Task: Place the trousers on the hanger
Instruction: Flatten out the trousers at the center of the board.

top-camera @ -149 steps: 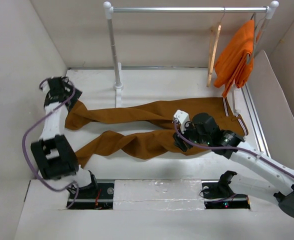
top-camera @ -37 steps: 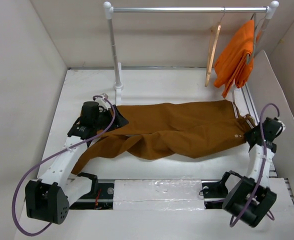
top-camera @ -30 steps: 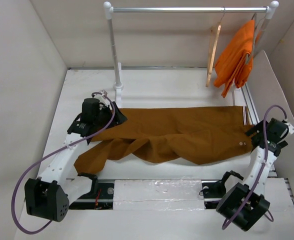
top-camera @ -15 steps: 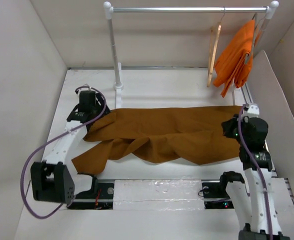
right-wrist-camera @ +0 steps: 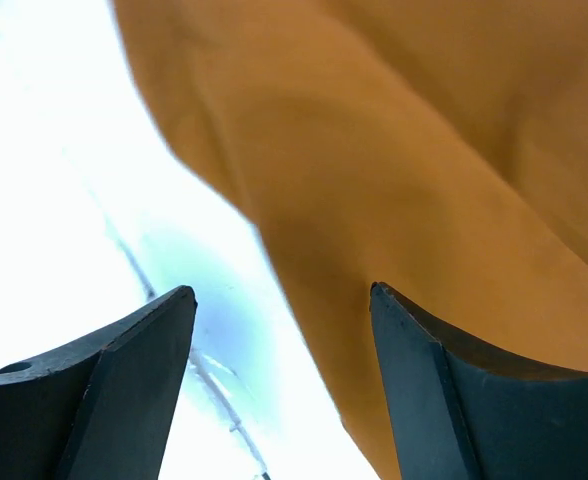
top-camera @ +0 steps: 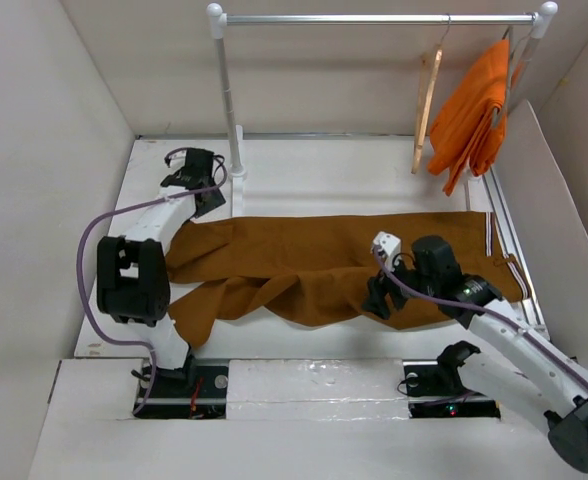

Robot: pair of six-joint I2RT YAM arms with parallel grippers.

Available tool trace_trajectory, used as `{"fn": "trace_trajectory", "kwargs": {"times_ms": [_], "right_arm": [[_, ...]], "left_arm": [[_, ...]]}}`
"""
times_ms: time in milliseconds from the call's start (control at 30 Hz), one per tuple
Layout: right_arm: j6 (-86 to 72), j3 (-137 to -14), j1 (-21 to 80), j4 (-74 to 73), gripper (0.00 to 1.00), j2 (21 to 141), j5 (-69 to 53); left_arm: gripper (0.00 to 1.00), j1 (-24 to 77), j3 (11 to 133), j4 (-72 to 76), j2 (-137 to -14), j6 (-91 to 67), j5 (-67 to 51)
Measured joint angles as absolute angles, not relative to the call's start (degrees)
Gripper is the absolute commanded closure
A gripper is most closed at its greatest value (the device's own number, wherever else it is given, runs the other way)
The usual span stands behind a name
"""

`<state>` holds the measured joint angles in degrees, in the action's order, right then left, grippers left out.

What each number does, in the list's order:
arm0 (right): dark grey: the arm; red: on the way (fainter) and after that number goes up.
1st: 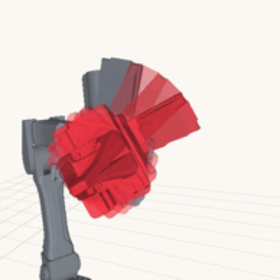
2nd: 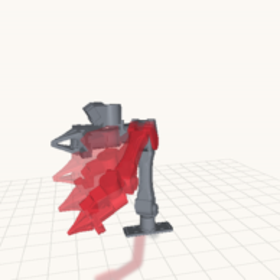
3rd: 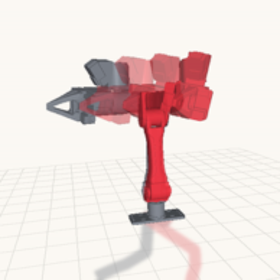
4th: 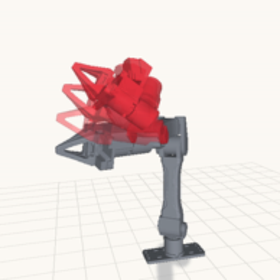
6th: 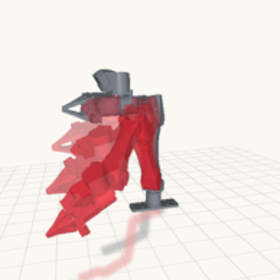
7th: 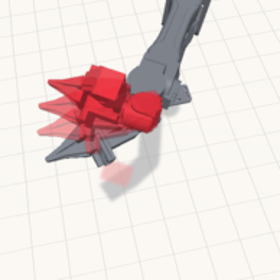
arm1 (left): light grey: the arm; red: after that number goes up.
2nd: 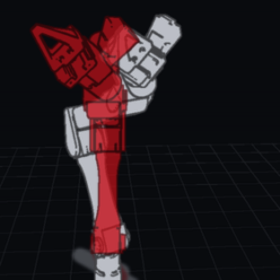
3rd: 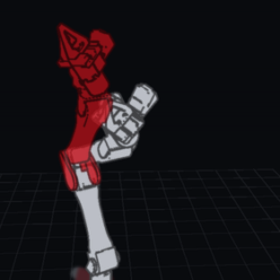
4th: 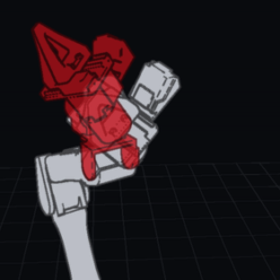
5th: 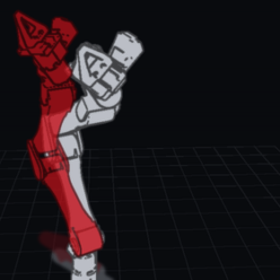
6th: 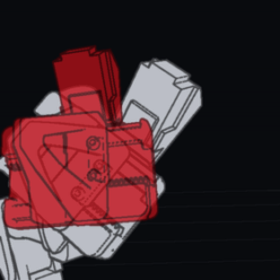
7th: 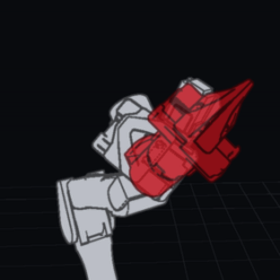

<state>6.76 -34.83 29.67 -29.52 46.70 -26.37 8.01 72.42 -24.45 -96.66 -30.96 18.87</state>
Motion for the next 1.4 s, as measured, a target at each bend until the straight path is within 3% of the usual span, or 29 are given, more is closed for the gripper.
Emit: {"fn": "trace_trajectory", "kwargs": {"times_ms": [233, 600, 833, 967, 1333, 1400], "right_arm": [[11.27, -38.09, 32.71, -28.97, 0.22, 52.88, -25.93], [13.41, -40.01, 32.58, -27.44, 0.22, 58.06, -25.98], [13.61, -40.01, 32.62, -26.02, 0.22, 59.70, -26.48], [13.61, -40.01, 32.91, -25.63, 0.22, 59.64, -26.50], [13.61, -39.90, 33.08, -25.43, 0.22, 57.87, -26.41], [13.61, -39.90, 33.08, -25.39, 0.22, 57.98, -26.48]], "left_arm": [[0.37, 9.17, 81.10, -33.52, -104.49, -30.96, 25.23], [0.36, 10.74, 78.13, -38.92, -100.53, -29.80, 28.95], [0.35, 17.78, 80.05, -42.06, -107.07, -29.04, 32.38], [0.41, 21.74, 82.37, -43.79, -111.07, -29.39, 34.46], [0.40, 21.26, 82.50, -45.06, -111.70, -29.78, 39.29], [0.45, 21.26, 81.95, -45.06, -111.70, -29.85, 39.48]]}}
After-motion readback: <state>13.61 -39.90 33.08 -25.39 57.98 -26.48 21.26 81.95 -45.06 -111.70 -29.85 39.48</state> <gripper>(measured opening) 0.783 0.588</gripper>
